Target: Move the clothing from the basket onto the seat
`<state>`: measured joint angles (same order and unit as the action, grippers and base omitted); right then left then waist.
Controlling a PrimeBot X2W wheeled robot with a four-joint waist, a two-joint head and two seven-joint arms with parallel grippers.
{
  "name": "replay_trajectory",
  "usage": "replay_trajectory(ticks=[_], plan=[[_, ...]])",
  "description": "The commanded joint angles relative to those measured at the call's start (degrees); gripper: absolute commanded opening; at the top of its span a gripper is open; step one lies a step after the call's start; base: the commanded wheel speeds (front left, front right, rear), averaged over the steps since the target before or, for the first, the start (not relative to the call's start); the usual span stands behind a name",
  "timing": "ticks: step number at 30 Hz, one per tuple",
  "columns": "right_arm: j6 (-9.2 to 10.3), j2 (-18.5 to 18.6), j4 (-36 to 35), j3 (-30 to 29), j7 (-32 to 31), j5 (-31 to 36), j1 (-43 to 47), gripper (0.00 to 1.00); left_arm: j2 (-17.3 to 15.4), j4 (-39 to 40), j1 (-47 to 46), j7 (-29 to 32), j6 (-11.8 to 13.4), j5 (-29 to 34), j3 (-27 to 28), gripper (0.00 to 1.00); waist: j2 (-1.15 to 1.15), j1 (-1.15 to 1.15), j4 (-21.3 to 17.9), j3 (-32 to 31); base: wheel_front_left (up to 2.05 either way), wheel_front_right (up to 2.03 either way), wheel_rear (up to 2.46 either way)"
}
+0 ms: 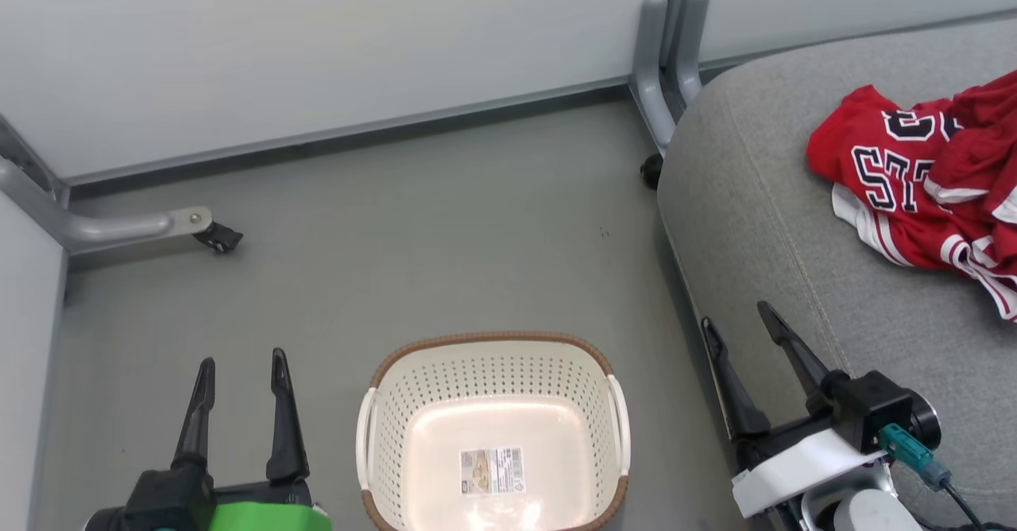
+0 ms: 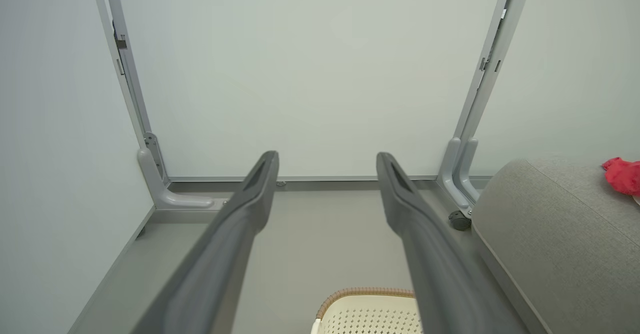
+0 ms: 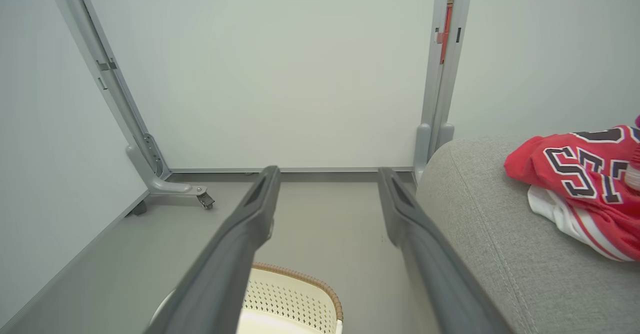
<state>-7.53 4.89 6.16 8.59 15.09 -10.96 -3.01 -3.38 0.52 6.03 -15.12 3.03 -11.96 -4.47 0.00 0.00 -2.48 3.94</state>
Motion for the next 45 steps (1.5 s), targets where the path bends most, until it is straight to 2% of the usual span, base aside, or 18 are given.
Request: replay_trajectory(ticks=[1, 9, 25, 26, 30, 45], plan=[[0.09, 0.0, -0.1, 0.1, 0.1, 0.5, 1.7, 1.00, 0.2, 0.6, 2.1, 0.0, -0.6, 0.6, 0.6, 1.00, 0.00, 0.00, 2.6, -5.1, 0.00, 0.00, 0.00], [0.09, -1.0, -0.1, -0.2, 0.1, 1.0, 5.2, 1.00, 0.5, 1.3, 7.7, 0.0, -3.0, 2.1, 2.2, 1.00, 0.00, 0.00, 1.4, -7.7, 0.00, 0.00, 0.00], [0.09, -1.5, -0.2, -1.2, 0.1, 1.0, 6.2, 1.00, 0.5, -0.1, 9.8, 0.0, -3.7, 1.9, 0.8, 1.00, 0.00, 0.00, 0.4, -8.8, 0.00, 0.00, 0.00], [0.00, -1.6, 0.2, -1.0, 0.0, 0.7, 5.7, 0.00, 0.5, -0.4, 8.9, 0.0, -3.6, 1.9, 0.7, 0.00, 0.00, 0.00, 0.4, -8.8, 0.00, 0.00, 0.00], [0.00, -1.7, 1.7, -0.9, -0.2, -0.4, 6.4, 0.00, 0.5, -2.0, 8.8, 0.2, -3.6, 0.7, 0.5, 0.00, 0.00, 0.00, 0.4, -8.8, 0.00, 0.00, 0.00], [0.01, -0.9, 2.8, -2.7, -3.5, -17.2, 4.4, 0.00, -0.4, -4.4, 4.6, 3.4, -4.9, -16.2, 1.5, 0.00, 0.00, 0.00, 0.7, -8.2, 0.00, 0.00, 0.00]])
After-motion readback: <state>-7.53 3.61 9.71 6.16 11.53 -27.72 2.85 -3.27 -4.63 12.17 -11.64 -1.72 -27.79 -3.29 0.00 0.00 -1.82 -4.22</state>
